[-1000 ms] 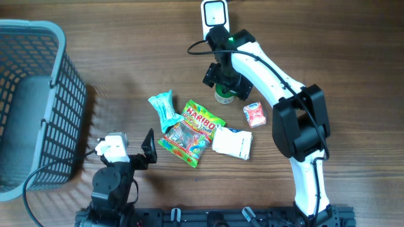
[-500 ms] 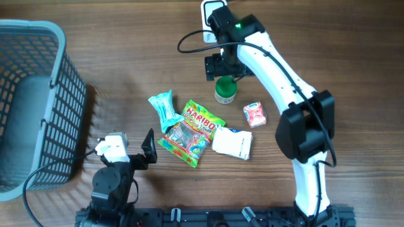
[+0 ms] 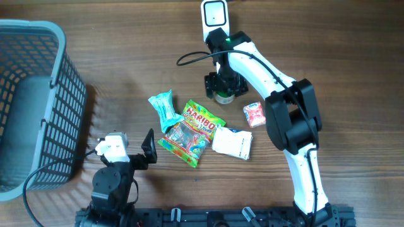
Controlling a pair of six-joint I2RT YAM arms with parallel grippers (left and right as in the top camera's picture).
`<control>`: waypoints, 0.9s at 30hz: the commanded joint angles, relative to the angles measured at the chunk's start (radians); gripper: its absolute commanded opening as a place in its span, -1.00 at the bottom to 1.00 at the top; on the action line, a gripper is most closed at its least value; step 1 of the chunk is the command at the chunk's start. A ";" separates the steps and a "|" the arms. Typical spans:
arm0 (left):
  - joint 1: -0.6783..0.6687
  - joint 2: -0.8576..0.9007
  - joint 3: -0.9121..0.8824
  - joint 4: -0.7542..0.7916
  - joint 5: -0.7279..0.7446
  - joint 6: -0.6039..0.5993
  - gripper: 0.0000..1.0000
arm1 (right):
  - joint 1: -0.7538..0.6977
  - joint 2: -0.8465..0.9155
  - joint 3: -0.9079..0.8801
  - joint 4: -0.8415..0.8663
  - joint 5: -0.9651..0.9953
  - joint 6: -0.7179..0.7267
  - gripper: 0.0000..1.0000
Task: Scan the item barcode
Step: 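Lift the jar with the right gripper and hold it under the scanner, then carry the jar right and set it at the table's right edge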
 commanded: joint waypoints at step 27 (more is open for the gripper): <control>0.007 -0.001 -0.005 0.003 0.009 0.016 1.00 | 0.170 -0.395 0.034 -0.388 -0.441 0.083 0.18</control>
